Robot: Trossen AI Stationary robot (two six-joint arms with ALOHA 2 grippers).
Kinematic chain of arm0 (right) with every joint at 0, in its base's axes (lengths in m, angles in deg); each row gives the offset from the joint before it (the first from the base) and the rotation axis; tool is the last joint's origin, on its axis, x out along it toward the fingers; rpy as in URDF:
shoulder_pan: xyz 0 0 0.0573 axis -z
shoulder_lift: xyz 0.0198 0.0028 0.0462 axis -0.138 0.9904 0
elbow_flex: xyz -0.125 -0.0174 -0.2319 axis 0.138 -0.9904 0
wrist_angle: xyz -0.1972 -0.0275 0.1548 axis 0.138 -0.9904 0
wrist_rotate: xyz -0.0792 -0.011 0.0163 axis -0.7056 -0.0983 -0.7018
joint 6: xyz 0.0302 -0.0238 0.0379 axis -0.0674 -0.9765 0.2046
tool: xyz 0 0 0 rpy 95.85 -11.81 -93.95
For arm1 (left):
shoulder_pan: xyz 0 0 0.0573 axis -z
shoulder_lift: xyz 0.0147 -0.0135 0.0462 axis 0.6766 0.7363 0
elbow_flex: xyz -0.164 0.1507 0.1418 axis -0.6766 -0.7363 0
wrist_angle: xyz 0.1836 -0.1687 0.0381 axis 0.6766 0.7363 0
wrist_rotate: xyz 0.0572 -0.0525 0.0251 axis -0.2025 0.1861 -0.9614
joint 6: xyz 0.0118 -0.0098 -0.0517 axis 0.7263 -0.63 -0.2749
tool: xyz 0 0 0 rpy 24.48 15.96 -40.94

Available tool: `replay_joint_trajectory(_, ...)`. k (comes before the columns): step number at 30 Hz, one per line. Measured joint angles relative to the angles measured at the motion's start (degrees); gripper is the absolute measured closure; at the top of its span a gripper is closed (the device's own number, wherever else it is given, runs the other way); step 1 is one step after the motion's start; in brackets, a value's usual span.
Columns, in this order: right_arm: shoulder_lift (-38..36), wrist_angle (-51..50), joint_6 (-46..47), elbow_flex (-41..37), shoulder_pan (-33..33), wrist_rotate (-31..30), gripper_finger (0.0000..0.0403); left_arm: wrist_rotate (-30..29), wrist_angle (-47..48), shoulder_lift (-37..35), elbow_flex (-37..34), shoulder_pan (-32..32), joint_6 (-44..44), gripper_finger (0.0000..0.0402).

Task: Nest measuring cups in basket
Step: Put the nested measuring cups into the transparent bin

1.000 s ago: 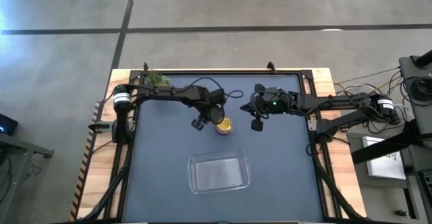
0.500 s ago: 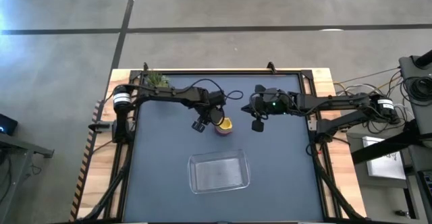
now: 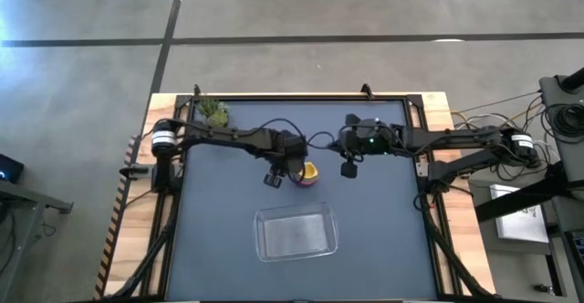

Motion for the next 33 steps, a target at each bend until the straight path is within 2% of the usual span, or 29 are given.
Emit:
replay_joint_trajectory(6,-3.4,-3.2,0.0,0.0,0.0,-5.7,0.0394,-0.6,2.8,-2.2,-0.1,1.0,-4.8,0.0284)
replay_joint_trajectory(13,-8.4,-4.9,1.0,-0.1,0.0,-6.3,0.0394,-1.6,4.9,-7.6,-0.3,2.2,-9.2,0.0293)
replay_joint_trajectory(21,-9.4,-5.1,0.9,-1.7,0.0,-6.3,0.0394,-4.1,6.2,-12.8,-0.5,4.8,-12.2,0.0391)
replay_joint_trajectory(26,-9.1,-4.3,1.0,-3.0,0.0,-6.2,0.0394,-5.3,6.7,-12.5,-2.2,4.9,-14.6,0.0377)
replay_joint_trajectory(33,-9.0,-4.1,1.7,-3.8,0.0,-6.1,0.0394,-5.9,4.1,-12.1,-4.5,4.8,-14.8,0.0393)
